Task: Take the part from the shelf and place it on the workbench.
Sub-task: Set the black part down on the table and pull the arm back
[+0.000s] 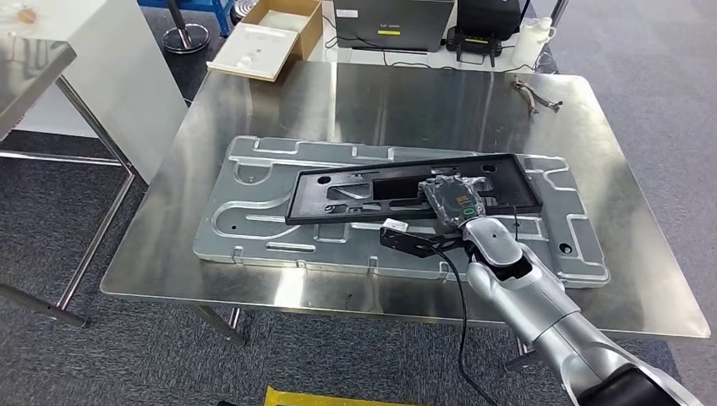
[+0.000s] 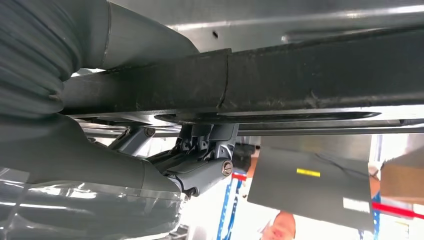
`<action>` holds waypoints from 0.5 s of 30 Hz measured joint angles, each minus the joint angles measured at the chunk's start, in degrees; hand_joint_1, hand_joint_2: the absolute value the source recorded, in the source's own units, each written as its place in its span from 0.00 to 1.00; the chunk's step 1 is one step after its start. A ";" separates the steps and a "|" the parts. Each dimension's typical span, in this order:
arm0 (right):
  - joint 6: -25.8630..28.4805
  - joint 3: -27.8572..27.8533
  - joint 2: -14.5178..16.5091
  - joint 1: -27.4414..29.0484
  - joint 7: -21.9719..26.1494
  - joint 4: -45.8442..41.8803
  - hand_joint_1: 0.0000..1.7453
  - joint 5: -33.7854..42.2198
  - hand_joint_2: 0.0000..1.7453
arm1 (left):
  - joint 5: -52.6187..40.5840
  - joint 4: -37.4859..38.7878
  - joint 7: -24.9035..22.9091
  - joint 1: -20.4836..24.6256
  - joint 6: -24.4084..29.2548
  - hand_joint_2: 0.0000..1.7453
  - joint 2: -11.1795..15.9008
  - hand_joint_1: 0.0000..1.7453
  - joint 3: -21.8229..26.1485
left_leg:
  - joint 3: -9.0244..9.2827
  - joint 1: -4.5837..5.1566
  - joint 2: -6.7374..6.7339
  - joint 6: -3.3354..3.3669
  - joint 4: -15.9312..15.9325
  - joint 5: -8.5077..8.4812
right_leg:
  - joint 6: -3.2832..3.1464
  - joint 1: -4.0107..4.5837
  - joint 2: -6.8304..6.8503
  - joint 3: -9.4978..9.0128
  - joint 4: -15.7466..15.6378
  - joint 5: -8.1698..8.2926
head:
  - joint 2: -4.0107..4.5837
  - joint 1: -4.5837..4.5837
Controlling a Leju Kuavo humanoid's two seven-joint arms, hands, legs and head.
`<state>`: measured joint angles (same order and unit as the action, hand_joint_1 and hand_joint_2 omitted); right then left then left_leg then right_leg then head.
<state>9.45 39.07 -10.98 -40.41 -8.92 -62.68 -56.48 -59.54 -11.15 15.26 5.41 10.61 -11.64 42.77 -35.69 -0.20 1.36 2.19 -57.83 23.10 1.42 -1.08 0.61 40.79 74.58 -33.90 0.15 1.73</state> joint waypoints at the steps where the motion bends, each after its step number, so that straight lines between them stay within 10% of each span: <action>1: 0.01 -0.12 0.09 0.19 0.00 0.16 1.00 0.02 1.00 | -0.02 0.00 0.00 -0.02 0.01 0.00 0.00 0.00 0.01 | 0.33 -0.02 0.06 -0.09 -0.14 0.32 | 0.04 -0.15 0.02 -0.09 -1.32 1.88 | 0.00 0.00; 2: 0.02 -0.27 0.13 0.29 0.01 0.26 0.75 0.02 0.75 | -0.05 0.00 -0.01 -0.04 0.01 0.00 0.00 0.00 0.02 | 0.67 -0.04 0.11 -0.24 -0.33 0.69 | 0.00 -0.26 0.11 -1.16 -4.60 4.52 | 0.00 0.00; 5: 0.16 -0.77 0.26 0.14 0.01 0.42 0.00 0.04 0.00 | -0.36 0.00 -0.04 0.02 -0.04 0.75 -0.03 0.00 0.02 | 0.99 0.14 0.11 -1.03 -0.89 1.63 | -0.58 0.03 0.71 -4.93 -14.00 8.76 | 0.00 0.00; 6: 0.25 -0.86 0.32 0.08 0.01 0.46 0.00 0.05 0.00 | -0.49 0.00 -0.08 0.04 -0.06 1.00 -0.04 0.00 0.02 | 0.92 0.22 0.06 -1.32 -0.93 1.77 | -0.82 0.19 0.77 -5.32 -14.99 8.57 | 0.00 0.00; 9: 0.53 -1.05 0.31 0.04 0.12 0.63 0.00 0.07 0.00 | -0.85 0.00 -0.26 0.08 -0.15 1.00 -0.04 0.00 0.02 | 0.80 0.19 -0.16 -2.25 -1.34 2.43 | -1.62 0.18 0.56 -5.62 -15.78 8.39 | 0.00 0.01; 13: 0.98 -1.32 -0.29 -0.04 0.38 0.96 0.00 0.07 0.00 | -0.86 0.00 -0.25 0.13 -0.15 0.00 -0.04 0.00 0.02 | -4.32 0.00 -0.44 -3.39 -12.64 8.46 | -2.62 0.14 0.82 -6.09 -16.12 8.27 | 0.00 0.01; 15: 1.03 -1.32 -0.40 0.10 0.46 1.21 0.00 0.07 0.00 | -0.65 0.00 -0.16 0.09 -0.22 0.00 -0.06 0.00 0.02 | -6.99 -0.03 -0.49 -3.56 -17.56 9.56 | -2.75 0.24 0.78 -6.24 -16.06 8.12 | 0.00 0.01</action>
<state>10.48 37.75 -11.38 -40.31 -8.45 -61.47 -56.41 -60.19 -11.15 15.09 5.51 10.38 -11.70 42.80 -42.68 -0.24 0.87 -1.37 -75.38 32.65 -1.33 -0.84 1.39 34.56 58.52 -25.78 0.15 1.73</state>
